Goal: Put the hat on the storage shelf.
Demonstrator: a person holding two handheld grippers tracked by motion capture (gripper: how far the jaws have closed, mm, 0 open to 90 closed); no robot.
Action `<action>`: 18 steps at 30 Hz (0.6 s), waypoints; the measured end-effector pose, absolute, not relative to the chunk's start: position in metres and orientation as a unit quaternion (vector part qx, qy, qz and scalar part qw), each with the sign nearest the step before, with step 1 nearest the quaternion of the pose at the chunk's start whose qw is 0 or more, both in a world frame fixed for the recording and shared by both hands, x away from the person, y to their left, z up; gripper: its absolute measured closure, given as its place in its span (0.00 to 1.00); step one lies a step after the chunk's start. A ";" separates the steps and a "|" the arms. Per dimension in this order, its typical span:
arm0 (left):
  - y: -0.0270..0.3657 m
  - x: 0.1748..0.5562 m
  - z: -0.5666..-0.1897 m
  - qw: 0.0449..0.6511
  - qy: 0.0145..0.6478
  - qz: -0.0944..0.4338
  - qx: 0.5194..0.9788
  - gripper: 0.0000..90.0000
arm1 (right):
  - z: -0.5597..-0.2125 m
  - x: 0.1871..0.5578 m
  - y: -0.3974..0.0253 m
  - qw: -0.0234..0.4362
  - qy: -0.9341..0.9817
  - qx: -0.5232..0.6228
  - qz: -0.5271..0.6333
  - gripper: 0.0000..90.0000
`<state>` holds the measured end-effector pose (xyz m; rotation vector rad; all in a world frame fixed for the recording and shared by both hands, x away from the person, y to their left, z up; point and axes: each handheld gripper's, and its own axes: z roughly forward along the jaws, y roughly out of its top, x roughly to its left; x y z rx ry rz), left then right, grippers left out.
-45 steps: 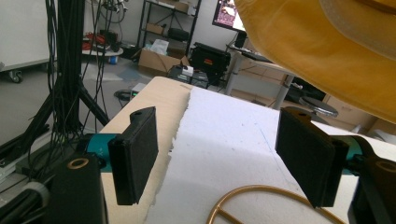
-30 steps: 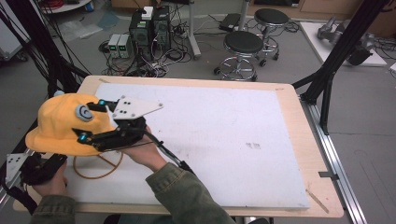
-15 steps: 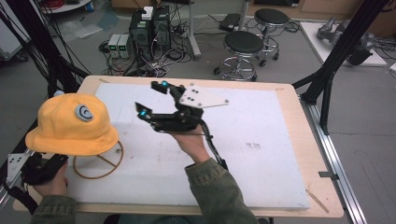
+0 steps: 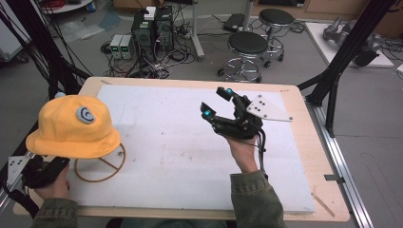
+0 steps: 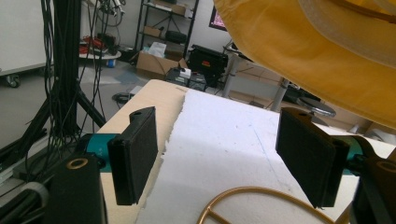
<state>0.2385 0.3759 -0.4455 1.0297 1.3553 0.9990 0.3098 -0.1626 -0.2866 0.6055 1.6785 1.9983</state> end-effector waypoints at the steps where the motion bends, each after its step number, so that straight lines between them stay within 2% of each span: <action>1: 0.376 0.239 -0.446 0.552 0.573 0.422 0.435 0.33 | -0.288 0.309 -0.166 0.231 0.611 0.224 0.724 0.30; 16: 0.374 0.240 -0.445 0.552 0.573 0.421 0.436 0.33 | -0.313 0.295 -0.218 0.262 0.610 0.274 0.696 0.30; 18: 0.374 0.240 -0.445 0.552 0.573 0.421 0.436 0.33 | -0.316 0.295 -0.223 0.260 0.619 0.285 0.683 0.27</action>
